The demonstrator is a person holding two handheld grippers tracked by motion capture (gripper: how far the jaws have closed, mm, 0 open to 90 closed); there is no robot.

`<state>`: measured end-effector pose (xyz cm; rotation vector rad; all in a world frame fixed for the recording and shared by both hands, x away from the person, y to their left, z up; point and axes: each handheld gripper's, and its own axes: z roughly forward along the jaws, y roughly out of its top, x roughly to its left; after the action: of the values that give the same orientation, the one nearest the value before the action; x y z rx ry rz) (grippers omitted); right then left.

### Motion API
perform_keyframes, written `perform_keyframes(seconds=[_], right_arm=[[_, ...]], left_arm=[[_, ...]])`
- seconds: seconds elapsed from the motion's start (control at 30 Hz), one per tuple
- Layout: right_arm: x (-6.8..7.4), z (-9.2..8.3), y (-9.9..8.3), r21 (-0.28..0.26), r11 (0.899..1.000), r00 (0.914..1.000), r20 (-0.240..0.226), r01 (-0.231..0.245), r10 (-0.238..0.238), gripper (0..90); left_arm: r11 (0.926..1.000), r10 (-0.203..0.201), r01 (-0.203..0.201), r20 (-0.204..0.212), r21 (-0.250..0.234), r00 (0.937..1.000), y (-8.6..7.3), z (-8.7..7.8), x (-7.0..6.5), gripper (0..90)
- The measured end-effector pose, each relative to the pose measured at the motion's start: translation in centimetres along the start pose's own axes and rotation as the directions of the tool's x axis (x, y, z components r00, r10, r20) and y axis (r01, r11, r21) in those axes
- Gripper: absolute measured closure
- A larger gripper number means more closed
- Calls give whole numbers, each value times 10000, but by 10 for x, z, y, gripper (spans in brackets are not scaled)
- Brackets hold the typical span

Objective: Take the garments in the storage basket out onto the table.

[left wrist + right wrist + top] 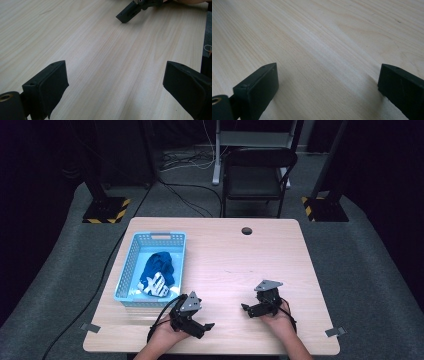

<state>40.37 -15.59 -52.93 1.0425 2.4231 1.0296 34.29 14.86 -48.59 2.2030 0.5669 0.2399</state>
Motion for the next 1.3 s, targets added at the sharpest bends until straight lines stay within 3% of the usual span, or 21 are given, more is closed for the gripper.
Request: perform_keyframes(seconds=[0.87, 1.3], right_arm=[[0, 0, 0, 7, 10000, 10000, 1, 13, -13, 26], [0, 0, 0, 15, 10000, 10000, 0, -1, 1, 26]], left_arm=[[9974, -230, 218, -168, -686, 9996, 7, -22, 5, 59], [9932, -461, 411, -438, -1088, 9980, 8, -38, 14, 60]])
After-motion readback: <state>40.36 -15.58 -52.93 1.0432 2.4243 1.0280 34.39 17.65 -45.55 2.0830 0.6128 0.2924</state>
